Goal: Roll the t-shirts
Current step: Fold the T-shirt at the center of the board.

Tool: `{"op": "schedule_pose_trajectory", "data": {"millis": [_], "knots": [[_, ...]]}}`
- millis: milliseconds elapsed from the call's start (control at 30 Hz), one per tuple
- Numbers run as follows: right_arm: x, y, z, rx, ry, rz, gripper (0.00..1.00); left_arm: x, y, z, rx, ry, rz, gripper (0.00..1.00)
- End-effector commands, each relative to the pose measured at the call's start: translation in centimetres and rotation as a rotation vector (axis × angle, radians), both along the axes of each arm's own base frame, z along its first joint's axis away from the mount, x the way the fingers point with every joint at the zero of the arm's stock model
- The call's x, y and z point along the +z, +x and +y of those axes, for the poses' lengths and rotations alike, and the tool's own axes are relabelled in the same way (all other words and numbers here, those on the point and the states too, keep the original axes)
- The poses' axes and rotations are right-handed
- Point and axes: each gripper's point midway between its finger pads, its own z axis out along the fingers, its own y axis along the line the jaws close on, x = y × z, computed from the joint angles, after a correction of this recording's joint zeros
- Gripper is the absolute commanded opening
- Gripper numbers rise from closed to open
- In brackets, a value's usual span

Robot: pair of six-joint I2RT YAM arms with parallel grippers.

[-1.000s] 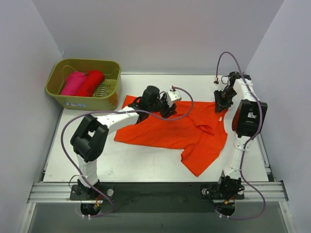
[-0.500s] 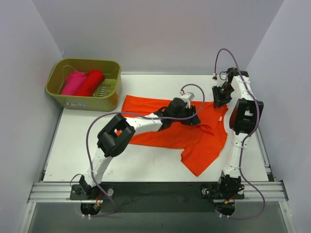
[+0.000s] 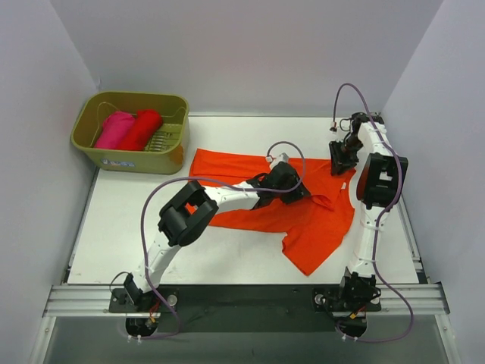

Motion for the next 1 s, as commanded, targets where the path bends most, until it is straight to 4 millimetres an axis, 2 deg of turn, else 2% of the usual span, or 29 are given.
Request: {"op": "schedule_pose_trajectory", "data": {"millis": [0,133,267,600,700,833,967], "knots": [[0.3,-1.2,0.3,-0.038,0.024,0.043,0.3,1.0,1.8,-0.1,0.109,-0.052,0.022,0.46],[0.2,-1.3,0.2,-0.043,0.019,0.046,0.3,-1.2,2.0,-0.3,0.124,-0.047,0.086,0.46],[0.2,-1.5,0.1,-0.038,0.009,0.046,0.3,-2.0,2.5,-0.3,0.137,-0.054,0.103,0.44],[-0.3,-1.4,0.4,-0.041,0.008,0.053,0.29,-2.0,2.8,-0.5,0.136,-0.07,0.11,0.4],[-0.4,-1.4,0.4,-0.04,0.003,0.055,0.29,-1.5,2.7,-0.5,0.136,-0.075,0.124,0.4],[-0.4,-1.3,0.3,-0.042,0.0,0.053,0.29,0.4,2.5,-0.6,0.12,-0.105,0.124,0.4],[-0.5,-1.3,0.3,-0.036,-0.003,0.054,0.29,0.2,2.2,-0.6,0.116,-0.109,0.147,0.4]]}}
